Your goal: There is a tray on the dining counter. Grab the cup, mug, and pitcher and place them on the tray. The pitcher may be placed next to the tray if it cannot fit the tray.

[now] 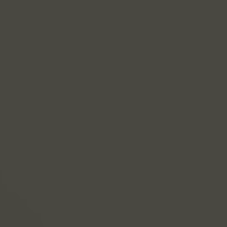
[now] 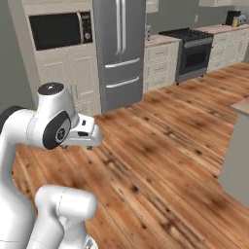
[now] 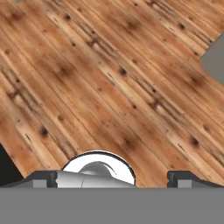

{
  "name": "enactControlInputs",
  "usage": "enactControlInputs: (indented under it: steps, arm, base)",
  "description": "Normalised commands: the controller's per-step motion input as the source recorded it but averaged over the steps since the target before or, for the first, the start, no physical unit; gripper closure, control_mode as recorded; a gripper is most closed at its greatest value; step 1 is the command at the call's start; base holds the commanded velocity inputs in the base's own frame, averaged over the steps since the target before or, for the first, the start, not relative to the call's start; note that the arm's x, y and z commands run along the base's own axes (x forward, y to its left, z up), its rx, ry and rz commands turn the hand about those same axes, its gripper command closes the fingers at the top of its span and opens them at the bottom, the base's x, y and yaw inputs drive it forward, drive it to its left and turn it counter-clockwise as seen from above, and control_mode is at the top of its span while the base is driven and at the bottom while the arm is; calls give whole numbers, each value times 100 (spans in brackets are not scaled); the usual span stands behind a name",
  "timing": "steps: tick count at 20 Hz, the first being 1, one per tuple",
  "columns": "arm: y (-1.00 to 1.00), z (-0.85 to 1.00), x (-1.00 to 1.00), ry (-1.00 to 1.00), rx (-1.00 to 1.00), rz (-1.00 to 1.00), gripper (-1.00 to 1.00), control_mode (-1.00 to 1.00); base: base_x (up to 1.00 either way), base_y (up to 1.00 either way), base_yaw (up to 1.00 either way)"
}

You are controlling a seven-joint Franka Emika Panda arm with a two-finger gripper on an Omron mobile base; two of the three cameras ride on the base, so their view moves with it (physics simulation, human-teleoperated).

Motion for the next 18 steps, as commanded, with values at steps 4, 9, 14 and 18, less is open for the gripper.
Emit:
enactControlInputs:
  steps: [4, 9, 14, 18]
  arm:
    - [0, 0, 0, 0, 0, 0, -100, 100]
    - [0, 0, 0, 0, 0, 0, -100, 100]
    - [0, 0, 0, 0, 0, 0, -100, 100]
    - [0, 0, 0, 0, 0, 0, -100, 100]
  base:
    - [100, 100, -47]
    - [100, 100, -46]
    - [100, 100, -45]
    - [100, 100, -46]
